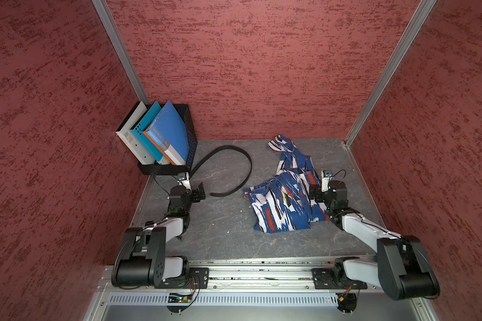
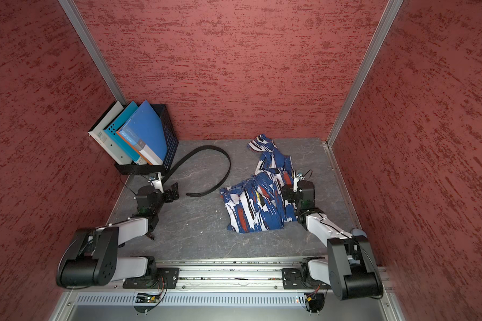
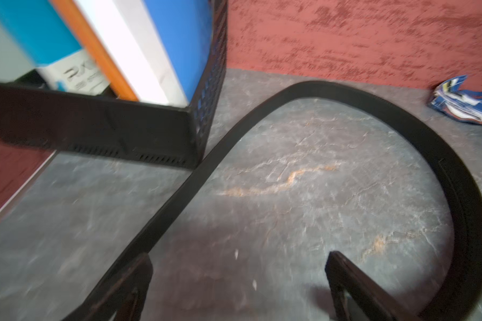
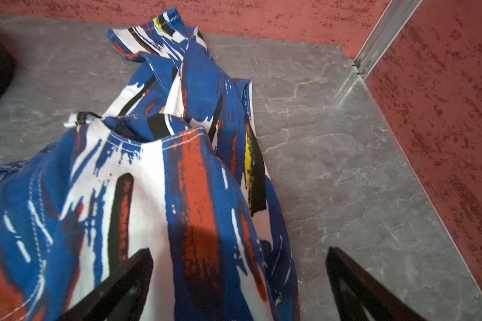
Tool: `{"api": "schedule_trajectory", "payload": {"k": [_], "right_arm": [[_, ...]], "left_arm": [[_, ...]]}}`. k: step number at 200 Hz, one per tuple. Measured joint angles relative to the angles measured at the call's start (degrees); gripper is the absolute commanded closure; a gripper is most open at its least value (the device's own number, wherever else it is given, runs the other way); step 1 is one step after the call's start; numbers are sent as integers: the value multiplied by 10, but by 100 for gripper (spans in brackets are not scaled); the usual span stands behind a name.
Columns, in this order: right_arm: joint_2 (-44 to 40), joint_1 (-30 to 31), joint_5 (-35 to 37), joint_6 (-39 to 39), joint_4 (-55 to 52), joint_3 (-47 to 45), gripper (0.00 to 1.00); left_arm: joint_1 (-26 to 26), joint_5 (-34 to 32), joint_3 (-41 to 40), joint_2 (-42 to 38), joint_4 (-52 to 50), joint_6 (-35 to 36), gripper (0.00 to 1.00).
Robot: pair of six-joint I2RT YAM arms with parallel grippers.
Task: Remove the belt from the trousers
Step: Reset both arms
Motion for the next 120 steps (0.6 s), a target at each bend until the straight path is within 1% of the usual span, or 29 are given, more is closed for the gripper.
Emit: {"api": "schedule_trajectory", "payload": {"k": [10,18,37,56,69,85,101,120], "right_arm": [[11,0,-1,-1,51,-18,1],[21,-2,-3,1,80,-27,1],[47,-7,-20,5,149,-36,1],[114,-13,-38,9,231,-33,1],[143,-19,-50,14,240,-31,1],[150,-25,-56,18,251,-31,1],[149,-27,-60,20,265,-31,1],[149,-27,-64,21,275,-31,1]], "left_arm": [[0,9,-10,41,63,2,1],[1,12,-14,59,79,2,1],[10,20,-27,69,122,0,1],[18,26,-25,67,145,-2,1],[20,35,-21,66,152,-3,0],[19,40,-17,66,154,-3,1],[10,24,7,67,124,-2,1],[-2,8,24,67,120,2,0]]}}
